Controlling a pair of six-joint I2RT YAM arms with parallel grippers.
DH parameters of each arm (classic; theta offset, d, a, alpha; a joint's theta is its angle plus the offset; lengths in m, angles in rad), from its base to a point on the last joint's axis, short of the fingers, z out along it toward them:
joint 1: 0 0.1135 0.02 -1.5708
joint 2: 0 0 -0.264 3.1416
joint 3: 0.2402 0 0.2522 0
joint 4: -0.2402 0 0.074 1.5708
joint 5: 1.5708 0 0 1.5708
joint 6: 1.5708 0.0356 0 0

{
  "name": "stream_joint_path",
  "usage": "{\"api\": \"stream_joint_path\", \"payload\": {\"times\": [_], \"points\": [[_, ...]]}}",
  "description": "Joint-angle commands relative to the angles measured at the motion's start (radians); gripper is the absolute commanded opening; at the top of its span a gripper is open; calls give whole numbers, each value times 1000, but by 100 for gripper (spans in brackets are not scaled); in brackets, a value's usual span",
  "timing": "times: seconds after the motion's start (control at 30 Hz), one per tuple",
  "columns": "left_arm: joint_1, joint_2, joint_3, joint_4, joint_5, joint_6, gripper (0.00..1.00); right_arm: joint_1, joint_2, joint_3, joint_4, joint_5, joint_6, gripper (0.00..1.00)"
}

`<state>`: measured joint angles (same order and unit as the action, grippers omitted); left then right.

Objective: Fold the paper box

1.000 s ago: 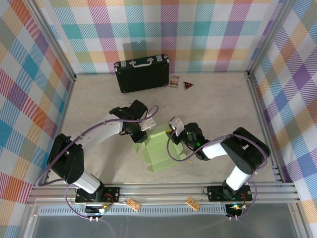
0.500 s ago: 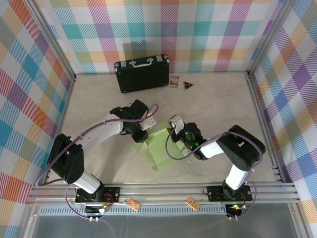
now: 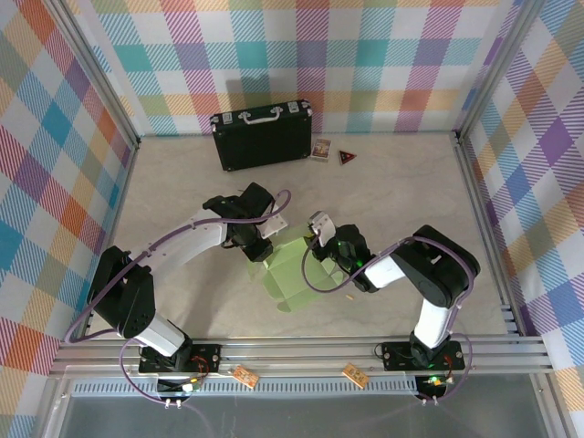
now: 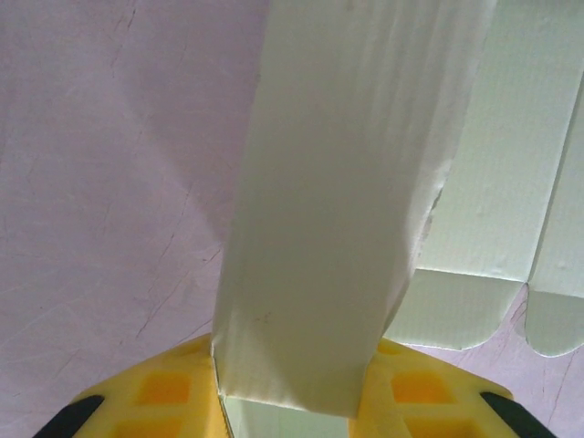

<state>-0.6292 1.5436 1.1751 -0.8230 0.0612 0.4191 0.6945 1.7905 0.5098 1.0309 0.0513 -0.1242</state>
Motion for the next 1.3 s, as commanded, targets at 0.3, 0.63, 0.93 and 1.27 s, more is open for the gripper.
{"api": "stream_joint_path", "payload": {"times": [0.3, 0.63, 0.93, 1.27], "points": [[-21, -15, 23, -36, 35, 17, 20, -3, 67, 29, -9, -32, -57, 17], [-23, -18, 12, -27, 29, 15, 20, -3, 82, 31, 52, 3, -54, 0], [-25, -17, 11, -29, 18, 15, 20, -3, 80, 52, 10, 86, -24, 6], [-25, -24, 10, -27, 20, 13, 20, -3, 90, 71, -39, 164, 5, 0]]}}
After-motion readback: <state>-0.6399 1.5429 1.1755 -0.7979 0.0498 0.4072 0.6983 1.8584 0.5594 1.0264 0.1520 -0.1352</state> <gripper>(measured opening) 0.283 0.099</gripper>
